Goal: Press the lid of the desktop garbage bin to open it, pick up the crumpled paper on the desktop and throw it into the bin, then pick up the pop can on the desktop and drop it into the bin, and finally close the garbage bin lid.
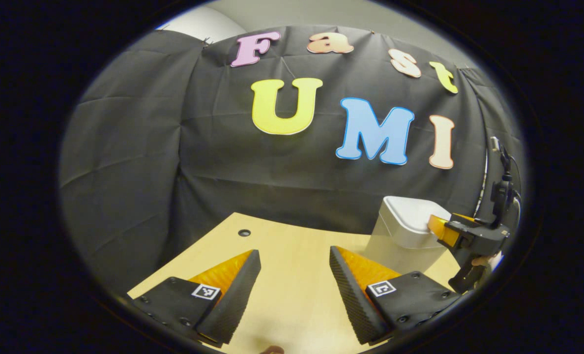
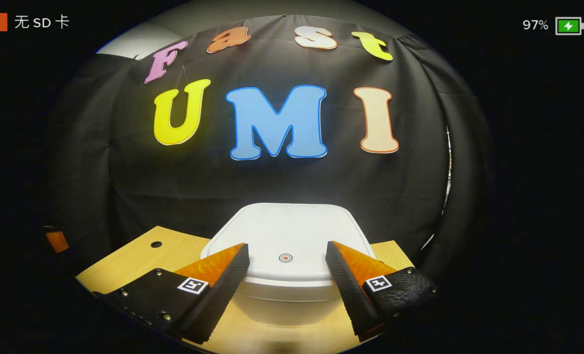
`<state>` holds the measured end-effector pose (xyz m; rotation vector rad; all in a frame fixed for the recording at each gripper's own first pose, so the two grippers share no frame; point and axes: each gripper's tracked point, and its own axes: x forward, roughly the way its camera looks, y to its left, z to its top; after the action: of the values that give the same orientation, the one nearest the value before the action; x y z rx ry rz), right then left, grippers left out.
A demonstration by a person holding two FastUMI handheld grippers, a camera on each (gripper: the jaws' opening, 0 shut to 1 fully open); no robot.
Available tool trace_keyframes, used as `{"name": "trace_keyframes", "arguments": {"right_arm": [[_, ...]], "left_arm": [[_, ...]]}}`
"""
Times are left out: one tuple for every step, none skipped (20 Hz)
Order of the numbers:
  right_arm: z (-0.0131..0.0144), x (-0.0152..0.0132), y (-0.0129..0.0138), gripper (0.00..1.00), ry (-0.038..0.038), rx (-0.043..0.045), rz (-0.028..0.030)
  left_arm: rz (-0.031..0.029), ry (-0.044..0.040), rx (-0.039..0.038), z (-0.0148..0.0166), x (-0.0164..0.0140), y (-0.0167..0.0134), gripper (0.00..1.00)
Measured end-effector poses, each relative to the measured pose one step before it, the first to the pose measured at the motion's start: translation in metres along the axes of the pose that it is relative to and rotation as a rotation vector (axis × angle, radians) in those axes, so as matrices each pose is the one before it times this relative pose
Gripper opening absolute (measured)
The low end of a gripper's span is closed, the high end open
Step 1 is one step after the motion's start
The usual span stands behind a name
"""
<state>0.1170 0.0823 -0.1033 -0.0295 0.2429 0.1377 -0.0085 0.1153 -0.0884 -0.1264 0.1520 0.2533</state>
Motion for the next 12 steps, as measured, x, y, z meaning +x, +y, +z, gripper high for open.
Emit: {"name": "trace_keyframes", "arguments": {"right_arm": [[-0.00127,-0.00093,0.00006,1.00,0.00143,0.00095,-0.00870],[-0.00194,-0.00108,0.00002,1.00,0.00296,0.00085,-0.01269],[-0.00060,0.00052,-0.00052,1.00,-0.00381,0.00516,-0.01116],[-0.00289,0.00006,0.00012,1.00,0.00641,0.01409,-0.00465],[0.00146,-0.00157,-0.00027,1.00,-0.01734,0.01849,-0.00096],[-0.00160,0.00024,0.00116,1.00,0.00298,-0.00008,0.00093],[0.00104,0.00021,0.00019,1.00,-0.00974,-0.00856,0.00002],[0.00014,-0.00031,-0.00008,1.00,-0.00545,-0.00475,0.00174],[0.00028,0.00001,-0.00016,1.00,-0.00894,-0.01006,0.00312],[0.00151,-0.00116,-0.00022,1.00,-0.01089,-0.00838,0.00289],[0.00122,0.00048,-0.00001,1.00,-0.00867,-0.00254,0.00176],[-0.00008,0.00004,-0.00039,1.00,-0.00002,0.00323,0.00158]], "left_arm": [[-0.00180,0.00113,-0.00081,-0.00118,0.00052,-0.00015,0.94],[-0.00179,-0.00094,-0.00118,0.00030,0.00023,-0.00099,0.94],[-0.00040,0.00040,-0.00008,-0.00011,0.00071,-0.00022,0.94],[0.00016,-0.00046,0.00058,-0.00033,-0.00019,-0.00018,0.96],[-0.00112,0.00074,0.00099,-0.00073,0.00076,-0.00041,0.94],[-0.00134,0.00070,0.00106,0.00011,0.00033,-0.00060,0.96],[-0.00228,0.00004,0.00115,0.00010,0.00006,-0.00055,0.94],[-0.00324,-0.00090,0.00181,-0.00033,-0.00091,-0.00060,0.94],[-0.00185,-0.00154,0.00298,0.00022,0.00010,-0.00068,0.94],[-0.00103,-0.00214,0.00466,0.00101,-0.00004,-0.00070,0.94],[-0.00104,-0.00221,0.00373,0.00149,0.00091,0.00027,0.94],[-0.00158,-0.00149,0.00223,0.00031,0.00041,-0.00122,0.96]]}}
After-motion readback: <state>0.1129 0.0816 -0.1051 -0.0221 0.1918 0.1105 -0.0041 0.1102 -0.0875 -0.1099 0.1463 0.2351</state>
